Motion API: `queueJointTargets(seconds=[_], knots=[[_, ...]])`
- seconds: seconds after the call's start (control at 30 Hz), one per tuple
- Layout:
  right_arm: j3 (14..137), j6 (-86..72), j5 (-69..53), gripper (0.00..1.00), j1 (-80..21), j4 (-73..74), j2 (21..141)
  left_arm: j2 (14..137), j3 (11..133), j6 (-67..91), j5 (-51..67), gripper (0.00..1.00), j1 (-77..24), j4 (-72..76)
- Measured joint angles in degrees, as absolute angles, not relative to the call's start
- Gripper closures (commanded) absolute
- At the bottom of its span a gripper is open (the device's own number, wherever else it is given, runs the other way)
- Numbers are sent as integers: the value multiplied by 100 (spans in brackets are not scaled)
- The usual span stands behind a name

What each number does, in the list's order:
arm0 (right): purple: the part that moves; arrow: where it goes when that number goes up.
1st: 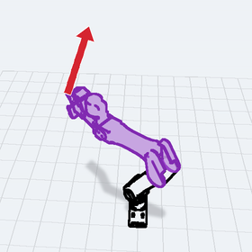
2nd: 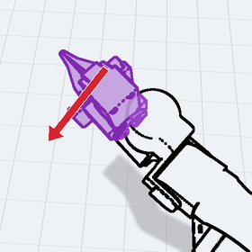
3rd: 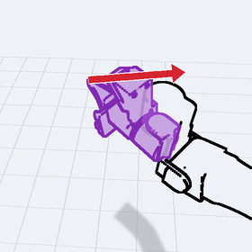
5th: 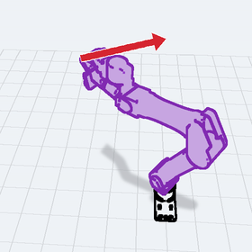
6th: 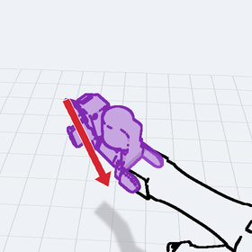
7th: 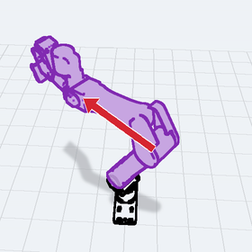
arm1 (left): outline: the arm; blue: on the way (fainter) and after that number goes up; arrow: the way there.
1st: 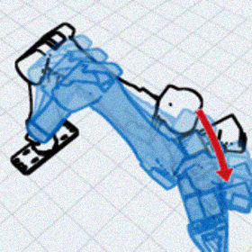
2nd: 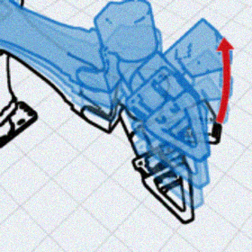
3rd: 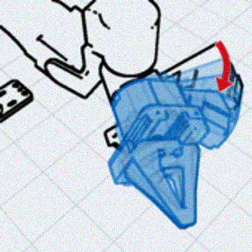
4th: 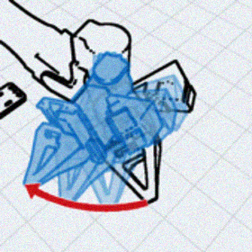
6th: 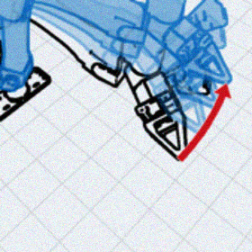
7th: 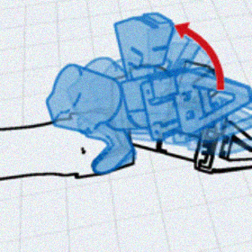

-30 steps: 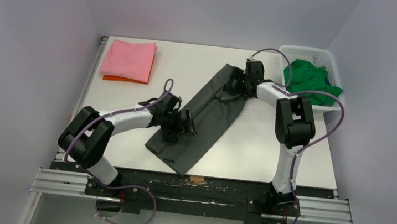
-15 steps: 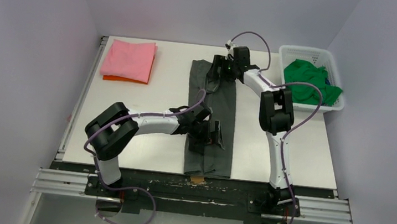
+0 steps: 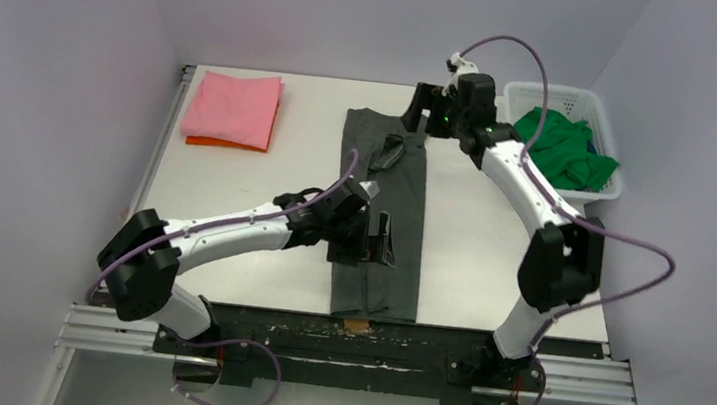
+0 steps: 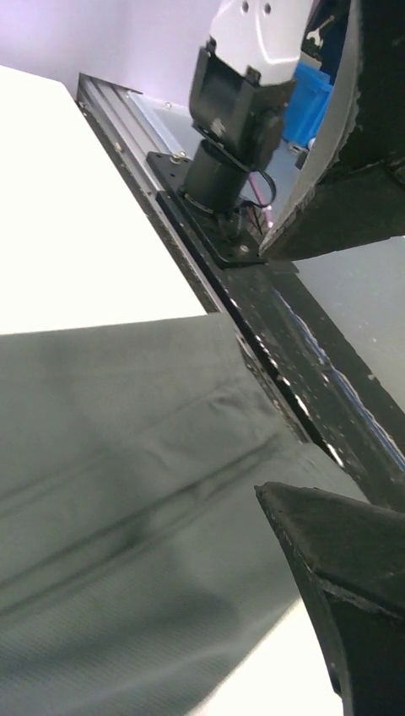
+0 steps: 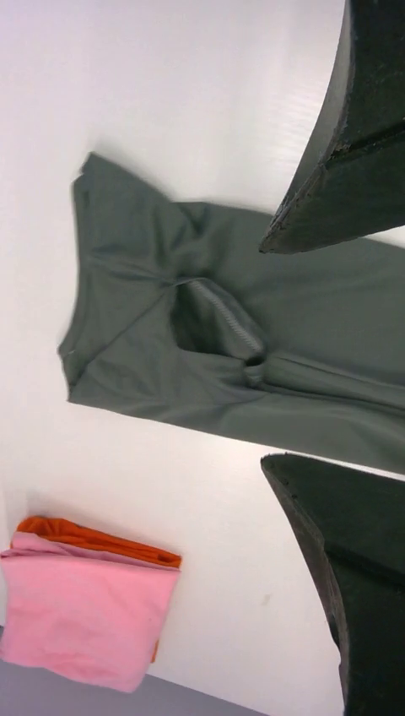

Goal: Fold and stack the t-shirts
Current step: Rotate the tshirt 90 degrees, then grab the bottom of the folded rectangular tshirt with both arms

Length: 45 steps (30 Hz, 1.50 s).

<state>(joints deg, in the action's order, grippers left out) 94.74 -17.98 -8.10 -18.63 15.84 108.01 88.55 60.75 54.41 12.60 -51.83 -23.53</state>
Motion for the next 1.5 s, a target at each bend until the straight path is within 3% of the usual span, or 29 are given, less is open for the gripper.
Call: queueJointTargets(seconds=[0.2,0.4,0.57,0.73,0.87,1.3,1.5], knots=[[6829,-2373,-338,18,-2005,1588,8597,7738,4696,5457,921,4,-5192,-2392],[4508,-3079,-86,21,-3022,2137,7629,7295,3518,5605,766,25,-5192,-2480],[3920,-3511,75,23,-3413,2622,6840,7382,3352,5686,915,58,-5190,-1973],[3489,-3787,38,29,-3760,2746,6401,7859,3352,5828,1236,77,-5264,-1389],[2906,-4012,-193,37,-3931,2926,6189,8093,3367,5937,1354,100,-5439,-1157],[2265,-4488,-1131,54,-4060,2751,5387,8086,3444,5964,1168,100,-5649,-1393],[2014,-4648,-1306,86,-4084,2630,5190,8034,3461,5964,1107,100,-5714,-1522]])
